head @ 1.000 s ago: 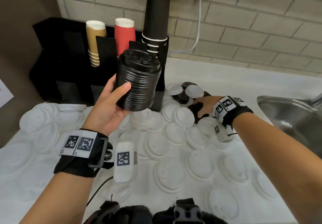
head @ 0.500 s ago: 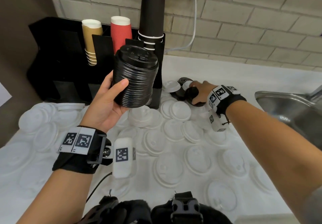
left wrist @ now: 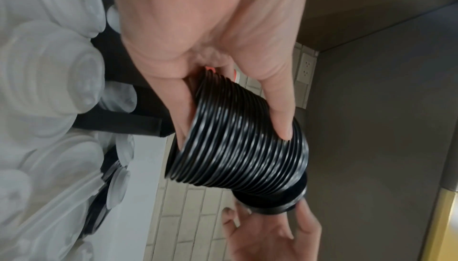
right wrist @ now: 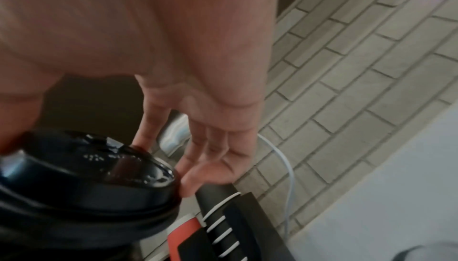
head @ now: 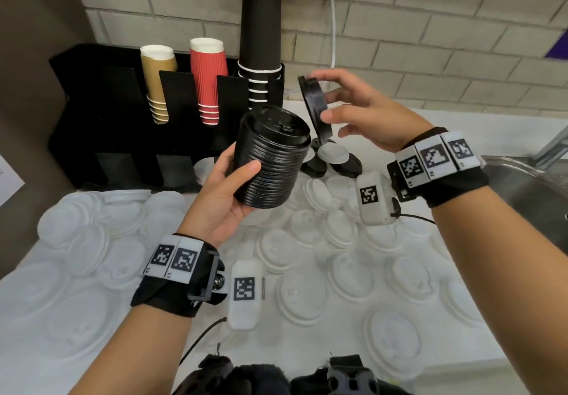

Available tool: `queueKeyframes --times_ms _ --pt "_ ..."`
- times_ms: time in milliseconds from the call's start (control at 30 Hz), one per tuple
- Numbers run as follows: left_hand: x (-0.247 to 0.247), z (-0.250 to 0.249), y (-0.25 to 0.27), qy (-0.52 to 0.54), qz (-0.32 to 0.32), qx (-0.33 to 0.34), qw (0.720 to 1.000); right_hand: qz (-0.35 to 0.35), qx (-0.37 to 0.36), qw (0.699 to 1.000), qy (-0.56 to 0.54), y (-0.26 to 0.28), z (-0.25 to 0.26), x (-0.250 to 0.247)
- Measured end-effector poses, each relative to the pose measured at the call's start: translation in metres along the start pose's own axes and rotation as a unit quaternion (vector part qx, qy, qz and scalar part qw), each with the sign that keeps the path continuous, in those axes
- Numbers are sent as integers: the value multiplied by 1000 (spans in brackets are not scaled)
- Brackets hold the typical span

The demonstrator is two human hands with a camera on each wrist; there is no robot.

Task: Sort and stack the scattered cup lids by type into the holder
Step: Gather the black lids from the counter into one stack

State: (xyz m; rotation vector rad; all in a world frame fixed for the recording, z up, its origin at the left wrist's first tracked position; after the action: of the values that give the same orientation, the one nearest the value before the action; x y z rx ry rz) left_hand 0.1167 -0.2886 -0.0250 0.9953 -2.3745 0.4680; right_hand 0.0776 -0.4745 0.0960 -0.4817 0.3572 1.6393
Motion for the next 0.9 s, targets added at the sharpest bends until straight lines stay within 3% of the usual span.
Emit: queueKeyframes --times_ms 300,767,900 --pt "8 8 3 -6 20 -30 999 30 -27 993 111 8 30 30" --pt "15 12 9 8 51 -47 998 20 -26 986 162 17 36 40" --pt "14 10 8 16 58 -40 997 -47 -40 983 173 35 42 36"
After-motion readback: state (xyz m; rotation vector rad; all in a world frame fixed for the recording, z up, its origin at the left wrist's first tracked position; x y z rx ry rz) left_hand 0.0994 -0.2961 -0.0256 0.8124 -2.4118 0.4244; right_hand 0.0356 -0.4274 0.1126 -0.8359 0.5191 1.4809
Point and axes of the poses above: each hand's wrist, its own y-axis away from the middle knuckle, its own x-axis out of the palm, z = x × y, the point moved 7 cm from there along -y, towards the middle knuckle, and after that the axes turned 8 degrees about z, right-handed, at the moved point
